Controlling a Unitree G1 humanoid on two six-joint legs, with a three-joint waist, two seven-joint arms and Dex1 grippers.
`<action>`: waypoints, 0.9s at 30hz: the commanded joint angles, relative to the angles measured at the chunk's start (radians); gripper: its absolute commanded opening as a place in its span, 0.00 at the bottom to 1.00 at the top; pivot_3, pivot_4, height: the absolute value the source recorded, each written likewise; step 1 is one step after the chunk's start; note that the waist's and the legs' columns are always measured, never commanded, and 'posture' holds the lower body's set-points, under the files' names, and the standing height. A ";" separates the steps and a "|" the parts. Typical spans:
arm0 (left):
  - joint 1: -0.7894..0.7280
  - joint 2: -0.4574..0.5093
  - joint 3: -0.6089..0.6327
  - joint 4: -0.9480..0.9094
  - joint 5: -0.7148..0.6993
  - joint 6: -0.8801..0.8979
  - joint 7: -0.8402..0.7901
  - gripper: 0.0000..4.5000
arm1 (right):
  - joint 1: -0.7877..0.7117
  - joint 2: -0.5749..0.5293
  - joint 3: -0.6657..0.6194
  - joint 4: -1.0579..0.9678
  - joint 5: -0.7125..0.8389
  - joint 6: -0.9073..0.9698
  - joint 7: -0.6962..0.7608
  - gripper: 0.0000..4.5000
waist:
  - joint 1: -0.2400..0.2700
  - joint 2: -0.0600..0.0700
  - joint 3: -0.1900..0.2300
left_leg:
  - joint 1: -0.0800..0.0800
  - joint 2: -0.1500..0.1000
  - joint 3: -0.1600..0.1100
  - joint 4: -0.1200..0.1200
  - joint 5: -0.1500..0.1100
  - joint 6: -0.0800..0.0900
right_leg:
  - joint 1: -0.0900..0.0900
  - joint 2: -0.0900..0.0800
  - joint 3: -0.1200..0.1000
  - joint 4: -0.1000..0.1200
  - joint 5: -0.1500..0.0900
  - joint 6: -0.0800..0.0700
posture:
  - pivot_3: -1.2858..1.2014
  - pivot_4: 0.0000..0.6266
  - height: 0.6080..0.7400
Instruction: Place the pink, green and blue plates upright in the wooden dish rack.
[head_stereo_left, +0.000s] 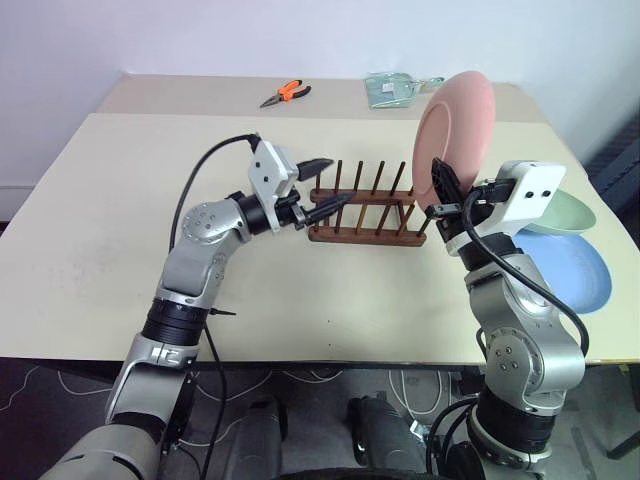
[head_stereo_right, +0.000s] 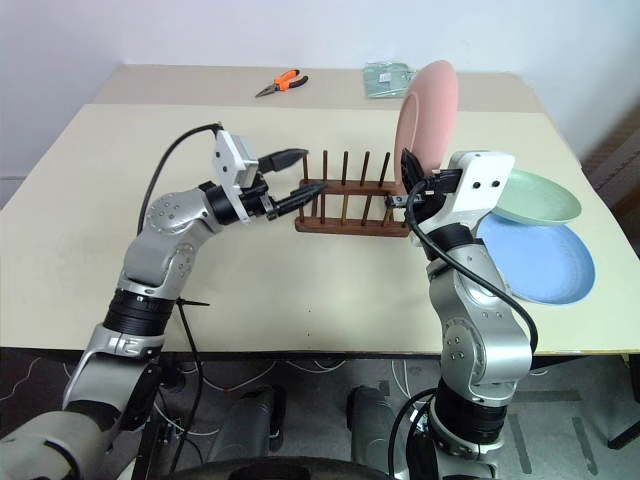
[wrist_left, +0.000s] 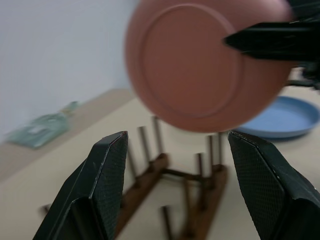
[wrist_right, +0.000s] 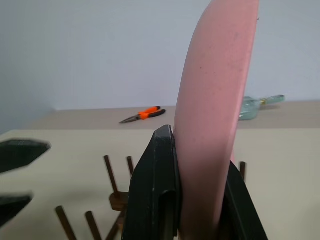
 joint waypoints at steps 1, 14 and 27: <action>0.021 0.008 -0.017 -0.097 -0.066 0.076 -0.061 0.72 | -0.007 -0.014 -0.007 -0.034 0.040 0.003 -0.013 0.00 | 0.002 0.000 0.000 | 0.000 0.000 0.000 0.000 0.000 0.000 | 0.000 0.000 0.000 0.000 0.000 0.000 | 0.52 0.24 0.90; 0.082 0.015 -0.054 -0.215 -0.062 0.167 -0.084 0.73 | -0.091 -0.086 -0.108 0.137 0.166 0.083 -0.039 0.18 | 0.006 0.001 0.000 | -0.001 0.000 0.000 0.000 0.000 0.000 | 0.000 0.000 0.000 0.000 0.000 0.000 | 0.52 0.24 0.90; 0.092 0.035 -0.042 -0.223 -0.066 0.187 -0.084 0.73 | 0.106 -0.573 -0.175 0.033 0.165 -0.057 0.352 0.80 | 0.011 0.001 0.001 | -0.002 -0.001 0.000 0.000 -0.001 0.001 | 0.000 -0.001 0.000 -0.002 -0.001 0.001 | 0.52 0.24 0.90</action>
